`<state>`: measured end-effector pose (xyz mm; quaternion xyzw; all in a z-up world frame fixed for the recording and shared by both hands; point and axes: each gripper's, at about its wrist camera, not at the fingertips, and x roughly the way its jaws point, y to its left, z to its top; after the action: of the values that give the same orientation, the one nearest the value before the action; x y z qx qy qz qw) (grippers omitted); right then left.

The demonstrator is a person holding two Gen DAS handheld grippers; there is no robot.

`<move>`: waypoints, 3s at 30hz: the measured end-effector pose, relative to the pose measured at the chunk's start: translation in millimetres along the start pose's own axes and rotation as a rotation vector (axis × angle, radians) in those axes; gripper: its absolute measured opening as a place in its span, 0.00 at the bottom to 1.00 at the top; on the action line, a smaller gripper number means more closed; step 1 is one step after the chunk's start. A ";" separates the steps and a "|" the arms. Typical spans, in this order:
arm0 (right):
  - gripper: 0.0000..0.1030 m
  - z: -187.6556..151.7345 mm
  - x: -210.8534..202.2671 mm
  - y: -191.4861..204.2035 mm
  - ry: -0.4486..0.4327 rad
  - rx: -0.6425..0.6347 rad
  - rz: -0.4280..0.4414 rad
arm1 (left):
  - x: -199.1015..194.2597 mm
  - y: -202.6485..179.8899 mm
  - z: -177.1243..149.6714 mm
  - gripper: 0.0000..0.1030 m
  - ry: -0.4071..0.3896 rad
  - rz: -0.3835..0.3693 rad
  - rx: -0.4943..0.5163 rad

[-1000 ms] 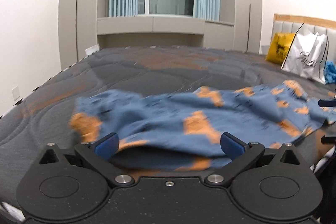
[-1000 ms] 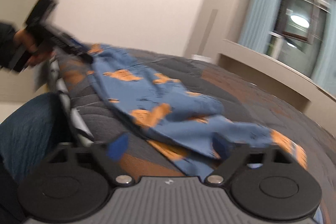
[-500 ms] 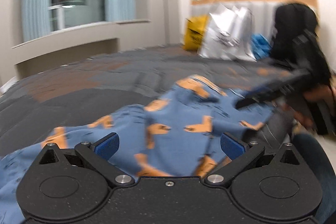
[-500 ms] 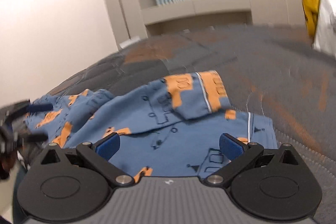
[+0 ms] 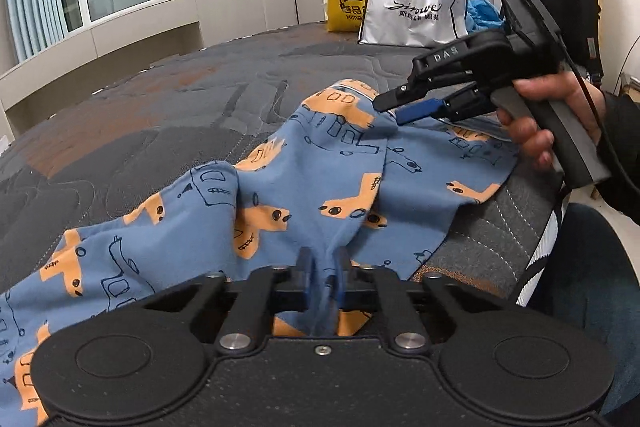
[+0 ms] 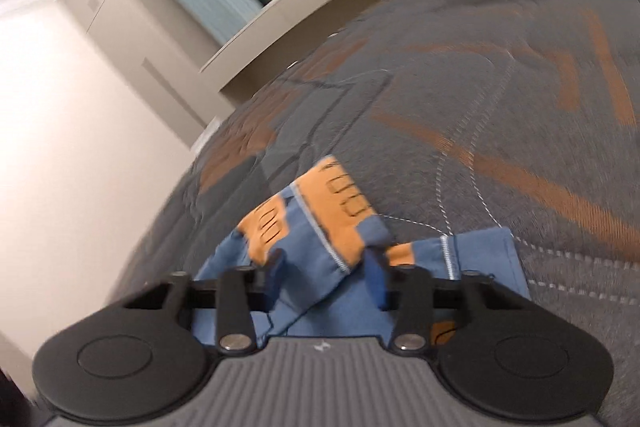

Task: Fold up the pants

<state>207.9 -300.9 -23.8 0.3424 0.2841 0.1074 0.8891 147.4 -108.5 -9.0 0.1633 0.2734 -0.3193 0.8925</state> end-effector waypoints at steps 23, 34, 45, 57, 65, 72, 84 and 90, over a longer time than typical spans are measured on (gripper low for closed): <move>0.08 -25.8 -135.0 1.5 -0.277 -0.183 -0.078 | -24.4 -14.7 4.3 0.03 -0.118 -0.085 0.059; 0.30 -82.7 -141.3 -25.1 -0.164 -0.136 -0.193 | -13.6 -13.2 -16.5 0.24 -0.063 -0.104 0.021; 0.70 -14.0 -111.7 -33.3 -0.120 -0.274 -0.161 | -35.6 12.7 -14.9 0.83 -0.137 0.091 -0.199; 0.14 5.5 -56.2 -58.5 0.038 -0.184 -0.110 | -42.0 46.4 -27.9 0.83 -0.100 0.213 -0.328; 0.11 12.6 -78.8 -29.3 -0.099 -0.316 -0.159 | -41.7 52.2 -26.5 0.85 -0.114 0.237 -0.340; 0.43 -0.2 -55.5 -29.9 -0.048 -0.393 -0.304 | -47.1 64.7 -37.4 0.86 -0.106 0.274 -0.390; 0.88 -37.5 -54.6 6.8 -0.081 -0.650 -0.509 | -83.2 119.7 -71.7 0.94 -0.090 0.484 -0.484; 1.00 -31.9 -41.3 73.2 -0.121 -0.759 -0.345 | -149.2 137.1 -100.8 0.99 -0.238 0.617 -0.538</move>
<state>156.1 -245.0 23.9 -0.0561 0.2246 0.0336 0.9723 102.6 112.0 15.1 -0.0392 0.1805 0.0290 0.9824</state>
